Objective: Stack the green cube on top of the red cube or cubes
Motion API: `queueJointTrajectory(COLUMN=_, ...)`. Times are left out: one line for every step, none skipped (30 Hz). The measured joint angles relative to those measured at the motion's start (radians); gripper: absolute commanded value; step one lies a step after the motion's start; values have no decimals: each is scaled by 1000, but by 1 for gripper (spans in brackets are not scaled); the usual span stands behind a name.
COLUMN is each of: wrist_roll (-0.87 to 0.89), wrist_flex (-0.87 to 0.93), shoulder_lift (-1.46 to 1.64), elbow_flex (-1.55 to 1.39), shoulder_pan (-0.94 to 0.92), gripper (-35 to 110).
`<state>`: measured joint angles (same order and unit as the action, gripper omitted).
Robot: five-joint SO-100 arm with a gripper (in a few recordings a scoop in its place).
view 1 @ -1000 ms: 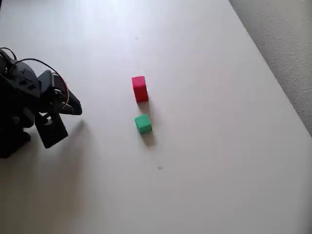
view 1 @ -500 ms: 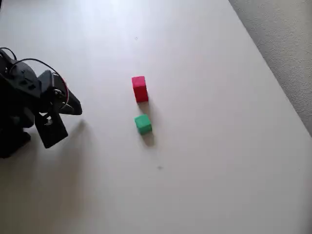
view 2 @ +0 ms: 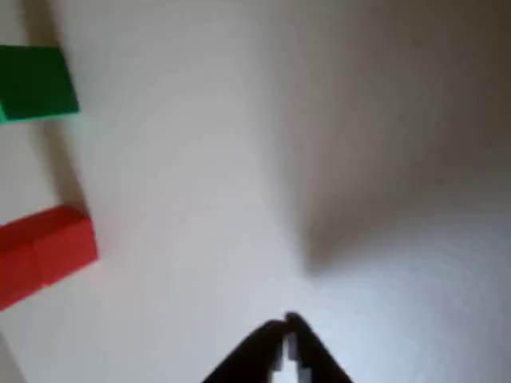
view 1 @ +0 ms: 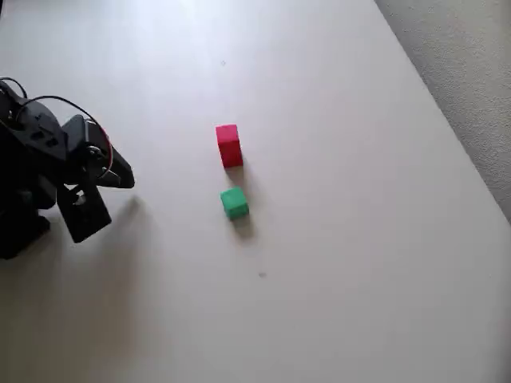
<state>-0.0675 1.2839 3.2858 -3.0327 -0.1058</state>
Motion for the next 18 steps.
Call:
queueJointTrajectory(wrist_roll=0, wrist_flex=0, shoulder_lift=0, elbow_flex=0, shoulder_pan=0, gripper=-2)
queueJointTrajectory(wrist_roll=0, wrist_flex=0, shoulder_lift=0, elbow_flex=0, shoulder_pan=0, gripper=-2)
queueJointTrajectory(wrist_roll=0, wrist_flex=0, shoulder_lift=0, elbow_flex=0, shoulder_pan=0, gripper=-2)
queueJointTrajectory(wrist_roll=0, wrist_flex=0, shoulder_lift=0, elbow_flex=0, shoulder_pan=0, gripper=-2)
queueJointTrajectory(wrist_roll=0, wrist_flex=0, shoulder_lift=0, elbow_flex=0, shoulder_pan=0, gripper=-2)
queueJointTrajectory(wrist_roll=0, wrist_flex=0, shoulder_lift=0, elbow_flex=0, shoulder_pan=0, gripper=-2)
queueJointTrajectory(wrist_roll=0, wrist_flex=0, shoulder_lift=0, elbow_flex=0, shoulder_pan=0, gripper=-2)
queueJointTrajectory(wrist_roll=0, wrist_flex=0, shoulder_lift=0, elbow_flex=0, shoulder_pan=0, gripper=-2)
queueJointTrajectory(wrist_roll=0, wrist_flex=0, shoulder_lift=0, elbow_flex=0, shoulder_pan=0, gripper=-2)
queueJointTrajectory(wrist_roll=0, wrist_flex=0, shoulder_lift=0, elbow_flex=0, shoulder_pan=0, gripper=-2)
queueJointTrajectory(wrist_roll=0, wrist_flex=0, shoulder_lift=0, elbow_flex=0, shoulder_pan=0, gripper=-2)
queueJointTrajectory(wrist_roll=0, wrist_flex=0, shoulder_lift=0, elbow_flex=0, shoulder_pan=0, gripper=-2)
queueJointTrajectory(wrist_roll=0, wrist_flex=0, shoulder_lift=0, elbow_flex=0, shoulder_pan=0, gripper=-2)
queueJointTrajectory(wrist_roll=0, wrist_flex=0, shoulder_lift=0, elbow_flex=0, shoulder_pan=0, gripper=-2)
queueJointTrajectory(wrist_roll=0, wrist_flex=0, shoulder_lift=0, elbow_flex=0, shoulder_pan=0, gripper=-2)
queueJointTrajectory(wrist_roll=0, wrist_flex=0, shoulder_lift=0, elbow_flex=0, shoulder_pan=0, gripper=-2)
queueJointTrajectory(wrist_roll=0, wrist_flex=0, shoulder_lift=0, elbow_flex=0, shoulder_pan=0, gripper=-2)
queueJointTrajectory(wrist_roll=0, wrist_flex=0, shoulder_lift=0, elbow_flex=0, shoulder_pan=8, gripper=-2)
